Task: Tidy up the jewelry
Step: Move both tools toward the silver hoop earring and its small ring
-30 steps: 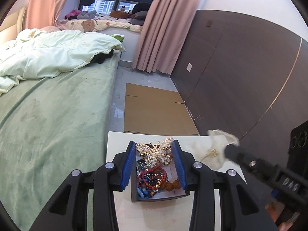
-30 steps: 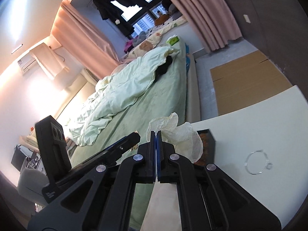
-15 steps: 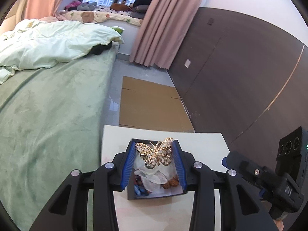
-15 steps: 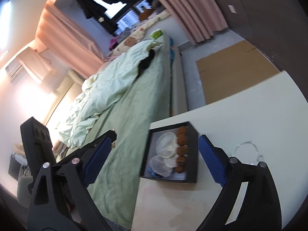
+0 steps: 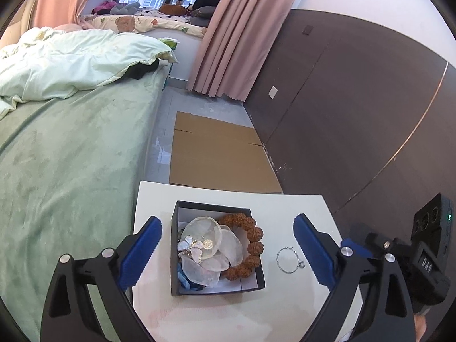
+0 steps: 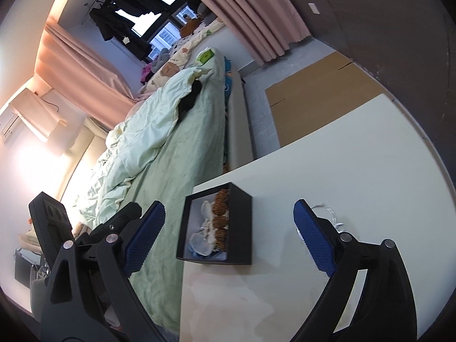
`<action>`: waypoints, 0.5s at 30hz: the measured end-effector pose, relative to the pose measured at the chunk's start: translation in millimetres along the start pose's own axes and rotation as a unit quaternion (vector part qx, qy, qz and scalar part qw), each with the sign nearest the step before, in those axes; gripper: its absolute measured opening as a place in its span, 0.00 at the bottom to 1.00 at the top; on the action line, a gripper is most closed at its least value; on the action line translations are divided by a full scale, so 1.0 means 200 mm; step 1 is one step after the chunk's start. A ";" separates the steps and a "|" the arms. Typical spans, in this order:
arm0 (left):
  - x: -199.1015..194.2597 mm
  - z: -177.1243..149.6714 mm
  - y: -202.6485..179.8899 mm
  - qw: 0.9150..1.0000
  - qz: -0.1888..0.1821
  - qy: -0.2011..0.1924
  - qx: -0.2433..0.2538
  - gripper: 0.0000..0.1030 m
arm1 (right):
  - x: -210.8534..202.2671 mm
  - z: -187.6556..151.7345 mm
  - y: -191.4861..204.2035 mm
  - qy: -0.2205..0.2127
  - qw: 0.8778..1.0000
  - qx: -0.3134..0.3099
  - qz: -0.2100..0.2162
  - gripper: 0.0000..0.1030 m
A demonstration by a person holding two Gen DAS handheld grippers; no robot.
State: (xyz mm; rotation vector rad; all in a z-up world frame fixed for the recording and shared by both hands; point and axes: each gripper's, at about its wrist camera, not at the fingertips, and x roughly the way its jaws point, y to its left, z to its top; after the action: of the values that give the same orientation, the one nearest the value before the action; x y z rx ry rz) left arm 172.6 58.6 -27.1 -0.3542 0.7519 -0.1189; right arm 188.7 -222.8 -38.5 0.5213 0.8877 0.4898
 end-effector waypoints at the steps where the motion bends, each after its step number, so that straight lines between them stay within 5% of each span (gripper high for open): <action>1: 0.00 -0.01 -0.01 1.000 0.001 0.001 0.004 0.88 | -0.01 0.01 -0.01 -0.001 1.000 -0.001 -0.004 0.89; 15: 0.14 -0.14 -0.29 0.997 -0.007 0.029 0.072 0.86 | -0.09 -0.01 -0.27 0.052 0.992 0.014 -0.111 0.88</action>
State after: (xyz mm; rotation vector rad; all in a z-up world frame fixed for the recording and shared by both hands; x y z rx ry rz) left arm 175.5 -9.5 -43.3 -0.2201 0.7925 -0.1969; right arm 186.0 -274.6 -61.6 0.4192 1.0402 0.3031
